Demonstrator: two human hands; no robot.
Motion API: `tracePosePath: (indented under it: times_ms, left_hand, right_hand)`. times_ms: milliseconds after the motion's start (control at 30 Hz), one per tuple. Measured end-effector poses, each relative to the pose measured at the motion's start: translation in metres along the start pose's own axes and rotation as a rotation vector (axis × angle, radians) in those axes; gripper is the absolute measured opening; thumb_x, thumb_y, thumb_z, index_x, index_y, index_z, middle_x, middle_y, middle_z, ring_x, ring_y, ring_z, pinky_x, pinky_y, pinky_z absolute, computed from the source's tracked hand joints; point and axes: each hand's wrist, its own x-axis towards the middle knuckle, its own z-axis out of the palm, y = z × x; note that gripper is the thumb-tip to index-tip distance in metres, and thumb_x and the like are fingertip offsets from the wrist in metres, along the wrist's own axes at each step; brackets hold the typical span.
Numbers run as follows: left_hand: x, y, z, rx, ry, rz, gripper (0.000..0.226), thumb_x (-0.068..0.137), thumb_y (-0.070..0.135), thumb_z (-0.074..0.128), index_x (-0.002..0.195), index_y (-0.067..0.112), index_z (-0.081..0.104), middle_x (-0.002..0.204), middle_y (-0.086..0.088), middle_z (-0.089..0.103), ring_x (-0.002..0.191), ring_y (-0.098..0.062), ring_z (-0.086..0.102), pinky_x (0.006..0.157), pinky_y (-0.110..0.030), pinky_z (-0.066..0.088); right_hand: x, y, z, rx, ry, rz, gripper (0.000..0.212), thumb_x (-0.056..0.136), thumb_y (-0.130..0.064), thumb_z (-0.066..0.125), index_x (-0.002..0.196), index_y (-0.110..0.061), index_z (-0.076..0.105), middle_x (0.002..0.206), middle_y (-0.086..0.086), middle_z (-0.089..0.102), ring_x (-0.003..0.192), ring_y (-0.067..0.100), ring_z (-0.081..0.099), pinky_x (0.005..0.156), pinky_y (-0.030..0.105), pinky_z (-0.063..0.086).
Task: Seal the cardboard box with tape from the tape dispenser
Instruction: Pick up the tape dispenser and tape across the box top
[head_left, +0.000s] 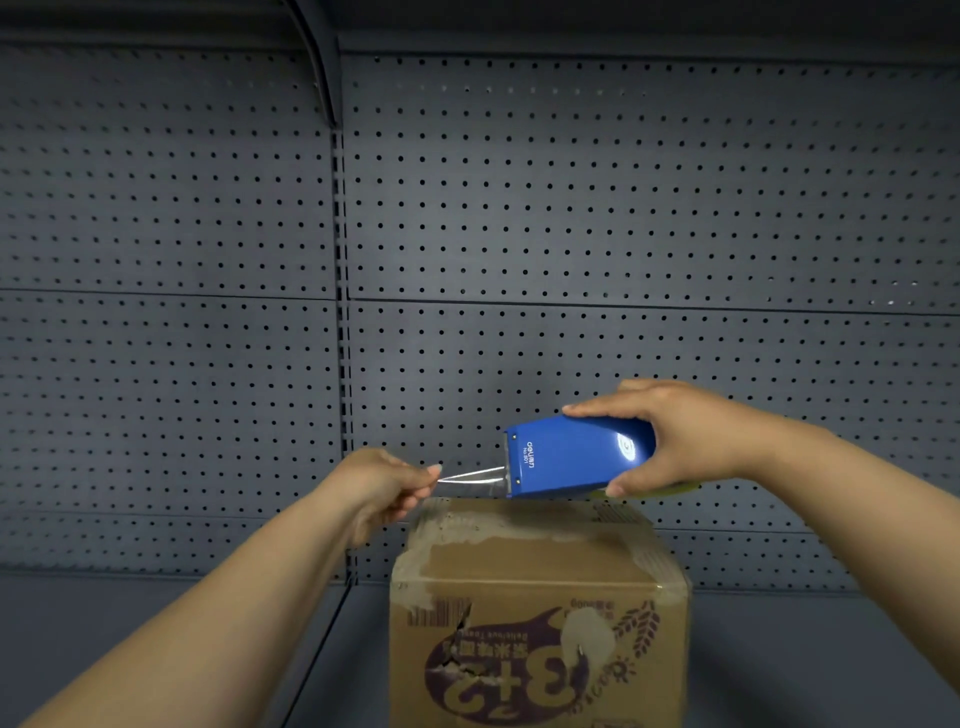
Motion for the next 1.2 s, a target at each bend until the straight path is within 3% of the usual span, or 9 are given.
tracePosePath:
  times_ms: [167, 333, 500, 633, 767, 967, 1033, 1100, 1200]
  left_hand:
    - [-0.001, -0.004, -0.001, 0.143, 0.064, -0.039, 0.024, 0.076, 0.017, 0.074, 0.058, 0.005, 0.062, 0.042, 0.001, 0.055, 0.039, -0.008, 0.044, 0.037, -0.016, 0.039]
    - [0.001, -0.015, -0.004, 0.209, 0.046, -0.110, 0.022, 0.072, 0.020, 0.077, 0.069, 0.002, 0.065, 0.043, 0.001, 0.058, 0.041, -0.009, 0.045, 0.043, -0.021, 0.040]
    - [0.006, -0.021, -0.004, 0.242, 0.049, -0.134, 0.029, 0.074, 0.018, 0.076, 0.053, 0.006, 0.060, 0.044, -0.001, 0.054, 0.045, -0.012, 0.043, 0.048, -0.023, 0.038]
    - [0.009, -0.024, -0.002, 0.251, 0.029, -0.185, 0.030, 0.075, 0.016, 0.074, 0.052, 0.009, 0.057, 0.035, 0.003, 0.051, 0.044, -0.011, 0.040, 0.047, -0.022, 0.036]
    - [0.010, -0.027, -0.001, 0.295, 0.014, -0.224, 0.030, 0.076, 0.016, 0.074, 0.052, 0.009, 0.057, 0.038, 0.001, 0.050, 0.041, -0.010, 0.038, 0.045, -0.021, 0.034]
    - [0.015, -0.031, -0.001, 0.334, -0.024, -0.300, 0.031, 0.081, 0.018, 0.069, 0.055, 0.009, 0.054, 0.043, 0.001, 0.044, 0.041, -0.010, 0.029, 0.042, -0.019, 0.027]
    - [0.015, -0.032, -0.003, 0.355, -0.022, -0.305, 0.028, 0.079, 0.022, 0.071, 0.063, 0.008, 0.054, 0.043, 0.002, 0.037, 0.042, -0.010, 0.027, 0.042, -0.020, 0.025]
    - [0.015, -0.035, -0.006, 0.336, -0.007, -0.304, 0.032, 0.074, 0.026, 0.076, 0.086, 0.004, 0.056, 0.050, 0.001, 0.032, 0.044, -0.012, 0.026, 0.043, -0.023, 0.024]
    - [0.012, -0.037, -0.008, 0.365, -0.042, -0.230, 0.058, 0.074, 0.033, 0.074, 0.118, 0.003, 0.050, 0.074, -0.003, 0.051, 0.060, -0.015, 0.048, 0.054, -0.028, 0.041]
  right_hand:
    - [0.016, -0.013, -0.004, -0.061, -0.092, -0.031, 0.075, 0.067, -0.044, 0.075, 0.130, -0.052, 0.035, 0.092, -0.020, 0.041, 0.096, 0.008, 0.040, 0.068, 0.010, 0.030]
    - [0.026, -0.019, -0.002, -0.101, -0.152, -0.047, 0.073, 0.069, -0.044, 0.074, 0.131, -0.050, 0.035, 0.086, -0.024, 0.036, 0.092, 0.007, 0.036, 0.062, 0.011, 0.026]
    - [0.032, -0.022, 0.006, -0.107, -0.172, -0.050, 0.075, 0.068, -0.045, 0.074, 0.132, -0.049, 0.036, 0.085, -0.027, 0.033, 0.097, 0.007, 0.034, 0.073, 0.019, 0.030]
    - [0.035, -0.024, 0.007, -0.110, -0.200, -0.038, 0.074, 0.068, -0.044, 0.074, 0.132, -0.048, 0.037, 0.083, -0.028, 0.032, 0.097, 0.006, 0.032, 0.081, 0.024, 0.029]
    - [0.036, -0.023, 0.013, -0.106, -0.231, -0.020, 0.075, 0.067, -0.046, 0.074, 0.131, -0.050, 0.035, 0.100, -0.019, 0.037, 0.102, 0.009, 0.035, 0.087, 0.027, 0.035]
    - [0.035, -0.021, 0.021, -0.080, -0.276, 0.007, 0.074, 0.069, -0.045, 0.074, 0.132, -0.048, 0.035, 0.107, -0.018, 0.034, 0.102, 0.008, 0.036, 0.083, 0.025, 0.032]
    - [0.034, -0.019, 0.023, -0.055, -0.285, 0.026, 0.074, 0.068, -0.046, 0.074, 0.132, -0.049, 0.035, 0.115, -0.016, 0.037, 0.110, 0.011, 0.039, 0.087, 0.027, 0.035]
    - [0.033, -0.018, 0.024, -0.043, -0.287, 0.036, 0.074, 0.068, -0.046, 0.074, 0.132, -0.049, 0.035, 0.124, -0.013, 0.039, 0.113, 0.011, 0.039, 0.089, 0.027, 0.035]
    - [0.033, -0.018, 0.025, -0.037, -0.284, 0.036, 0.074, 0.069, -0.046, 0.074, 0.132, -0.048, 0.035, 0.130, -0.012, 0.040, 0.116, 0.012, 0.039, 0.087, 0.026, 0.034]
